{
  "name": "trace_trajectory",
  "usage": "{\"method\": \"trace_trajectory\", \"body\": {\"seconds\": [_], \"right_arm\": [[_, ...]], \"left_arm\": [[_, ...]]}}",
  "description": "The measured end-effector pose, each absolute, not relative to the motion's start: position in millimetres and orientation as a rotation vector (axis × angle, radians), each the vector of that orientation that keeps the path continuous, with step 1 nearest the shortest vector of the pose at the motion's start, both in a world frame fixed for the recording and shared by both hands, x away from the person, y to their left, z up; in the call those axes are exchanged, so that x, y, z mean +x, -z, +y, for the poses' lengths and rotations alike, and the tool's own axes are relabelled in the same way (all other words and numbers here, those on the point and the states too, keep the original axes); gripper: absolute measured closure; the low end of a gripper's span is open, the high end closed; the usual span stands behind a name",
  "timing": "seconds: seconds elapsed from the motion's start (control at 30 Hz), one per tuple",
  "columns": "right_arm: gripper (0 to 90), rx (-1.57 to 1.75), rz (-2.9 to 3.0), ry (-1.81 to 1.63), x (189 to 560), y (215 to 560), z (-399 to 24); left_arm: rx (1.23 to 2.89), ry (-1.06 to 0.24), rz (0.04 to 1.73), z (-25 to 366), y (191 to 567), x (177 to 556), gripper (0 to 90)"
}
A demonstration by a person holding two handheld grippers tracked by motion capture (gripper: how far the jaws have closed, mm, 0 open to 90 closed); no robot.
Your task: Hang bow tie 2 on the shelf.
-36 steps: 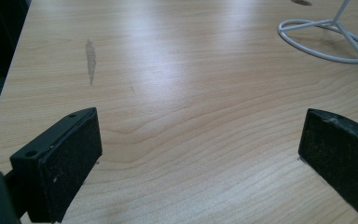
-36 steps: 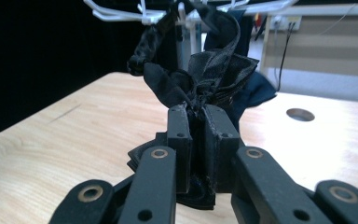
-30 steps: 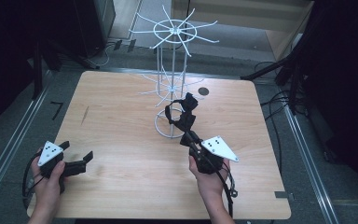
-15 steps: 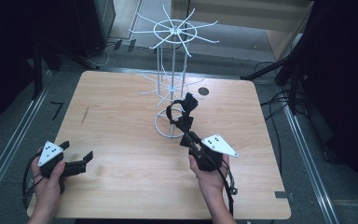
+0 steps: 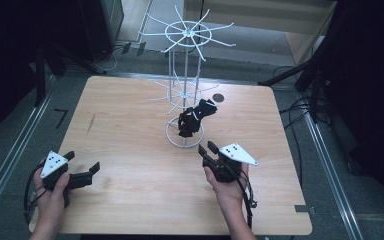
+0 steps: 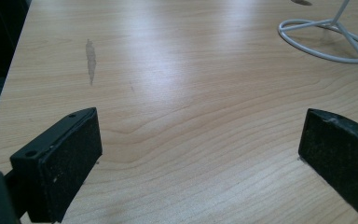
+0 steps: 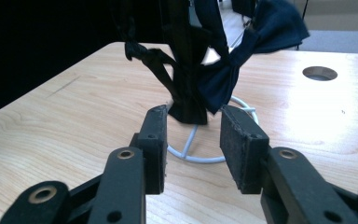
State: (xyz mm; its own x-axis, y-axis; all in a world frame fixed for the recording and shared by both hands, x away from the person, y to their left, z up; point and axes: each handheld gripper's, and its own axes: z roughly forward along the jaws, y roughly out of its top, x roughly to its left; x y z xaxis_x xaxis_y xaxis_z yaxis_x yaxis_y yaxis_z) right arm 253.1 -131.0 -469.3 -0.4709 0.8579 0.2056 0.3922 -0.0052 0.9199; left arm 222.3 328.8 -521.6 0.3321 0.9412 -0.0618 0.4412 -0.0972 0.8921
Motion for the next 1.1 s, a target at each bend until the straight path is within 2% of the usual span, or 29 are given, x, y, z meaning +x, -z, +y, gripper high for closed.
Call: {"method": "trace_trajectory", "body": {"seconds": [0.23, 1.1], "right_arm": [[57.7, 1.308, 1.866, -1.464, 255, 472, -137], [54.0, 1.410, 1.754, -1.392, 266, 479, -186]], "left_arm": [[1.699, -0.698, 1.251, 329, 522, 222, 0.0], [1.699, -0.699, 1.250, 329, 522, 222, 0.0]]}}
